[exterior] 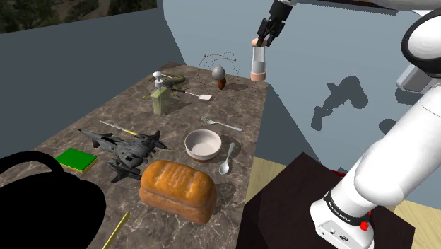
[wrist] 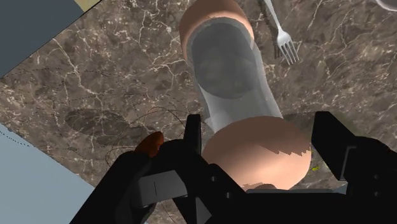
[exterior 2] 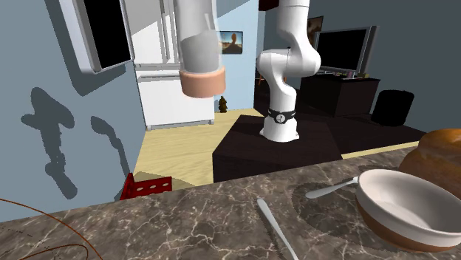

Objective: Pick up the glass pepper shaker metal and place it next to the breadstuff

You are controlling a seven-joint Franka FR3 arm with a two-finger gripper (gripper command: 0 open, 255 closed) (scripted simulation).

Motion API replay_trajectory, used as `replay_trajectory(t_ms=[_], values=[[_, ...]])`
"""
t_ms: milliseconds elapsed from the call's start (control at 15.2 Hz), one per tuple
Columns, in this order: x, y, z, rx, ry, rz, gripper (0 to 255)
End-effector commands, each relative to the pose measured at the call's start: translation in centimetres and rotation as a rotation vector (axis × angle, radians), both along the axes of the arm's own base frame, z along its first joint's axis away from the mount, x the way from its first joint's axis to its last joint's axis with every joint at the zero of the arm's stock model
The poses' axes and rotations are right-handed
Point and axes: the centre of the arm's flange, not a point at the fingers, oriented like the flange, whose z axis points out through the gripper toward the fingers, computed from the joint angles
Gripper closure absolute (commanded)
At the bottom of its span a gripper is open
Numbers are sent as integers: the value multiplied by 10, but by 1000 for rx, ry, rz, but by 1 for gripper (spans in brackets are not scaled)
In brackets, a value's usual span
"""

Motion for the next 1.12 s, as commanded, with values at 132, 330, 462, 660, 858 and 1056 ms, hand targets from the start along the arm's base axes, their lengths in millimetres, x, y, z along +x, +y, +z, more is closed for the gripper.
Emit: replay_trajectory(t_ms=[132, 330, 462, 660, 858, 1056], values=[[-28, 44, 3, 0, 0, -1, 255], [-50, 77, 3, 0, 0, -1, 255], [-65, 98, 3, 0, 0, -1, 255], [-87, 131, 3, 0, 0, -1, 255], [-109, 164, 3, 0, 0, -1, 255], [-132, 197, 3, 0, 0, -1, 255]])
